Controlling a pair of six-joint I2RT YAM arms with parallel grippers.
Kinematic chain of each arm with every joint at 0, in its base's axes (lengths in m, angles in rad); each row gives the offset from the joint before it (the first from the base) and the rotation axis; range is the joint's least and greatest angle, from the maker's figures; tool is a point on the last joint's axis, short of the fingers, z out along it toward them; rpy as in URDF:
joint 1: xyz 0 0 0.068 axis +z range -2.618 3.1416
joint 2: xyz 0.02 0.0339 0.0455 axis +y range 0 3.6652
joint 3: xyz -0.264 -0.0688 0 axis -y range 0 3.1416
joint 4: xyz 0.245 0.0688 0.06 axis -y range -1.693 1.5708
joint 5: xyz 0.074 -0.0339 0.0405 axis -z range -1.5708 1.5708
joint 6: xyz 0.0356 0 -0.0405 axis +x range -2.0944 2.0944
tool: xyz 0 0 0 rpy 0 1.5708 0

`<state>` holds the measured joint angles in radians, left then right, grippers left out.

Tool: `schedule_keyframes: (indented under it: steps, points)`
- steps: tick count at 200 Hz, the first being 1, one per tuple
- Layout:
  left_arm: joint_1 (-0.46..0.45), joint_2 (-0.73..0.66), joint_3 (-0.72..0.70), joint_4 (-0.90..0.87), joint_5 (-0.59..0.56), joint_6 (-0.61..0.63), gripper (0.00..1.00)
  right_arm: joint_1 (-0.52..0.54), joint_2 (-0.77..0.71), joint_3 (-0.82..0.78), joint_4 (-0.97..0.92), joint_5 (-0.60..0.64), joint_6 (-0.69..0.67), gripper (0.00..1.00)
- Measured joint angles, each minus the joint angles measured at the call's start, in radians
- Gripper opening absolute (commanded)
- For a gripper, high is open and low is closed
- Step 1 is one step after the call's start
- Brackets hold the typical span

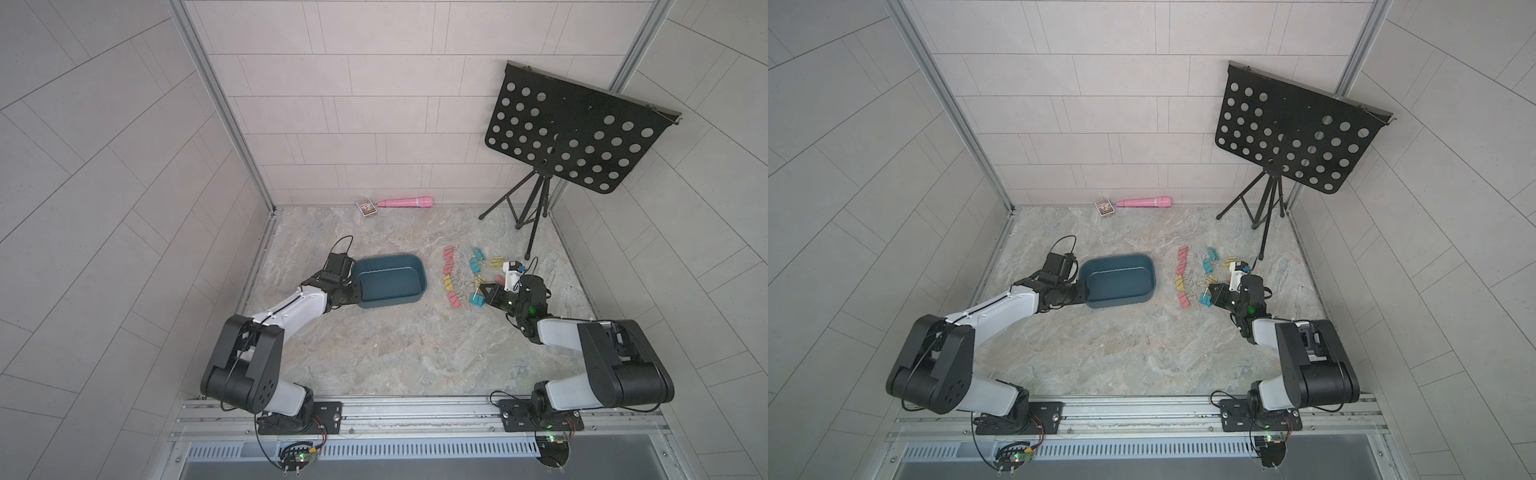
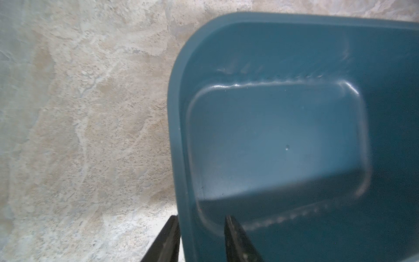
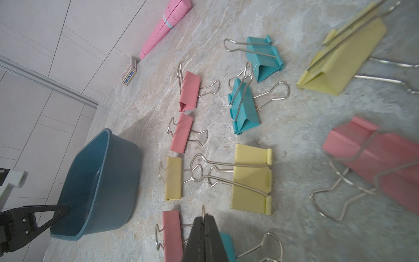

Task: Take out the binder clips from the storage box
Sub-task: Place the binder clip at the center of the board, then reset both arms

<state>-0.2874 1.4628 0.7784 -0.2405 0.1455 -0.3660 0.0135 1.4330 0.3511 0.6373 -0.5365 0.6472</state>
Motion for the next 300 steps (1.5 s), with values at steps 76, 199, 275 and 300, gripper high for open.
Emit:
schedule_keyframes:
  steps: [76, 199, 275, 300]
  points:
    - [0.000, 0.000, 0.000, 0.000, 0.000, 0.000, 0.41, -0.004, 0.008, -0.004, 0.016, -0.006, 0.017, 0.14]
    - [0.000, 0.000, 0.000, -0.001, -0.005, 0.000, 0.41, -0.019, -0.068, -0.014, -0.040, -0.005, 0.011, 0.19]
    - [0.000, -0.013, -0.002, -0.002, -0.021, -0.002, 0.42, -0.023, -0.301, -0.015, -0.227, 0.056, -0.034, 0.32]
    - [0.000, -0.069, -0.018, 0.000, -0.041, -0.005, 0.43, -0.026, -0.375, 0.002, -0.320, 0.097, -0.069, 0.32]
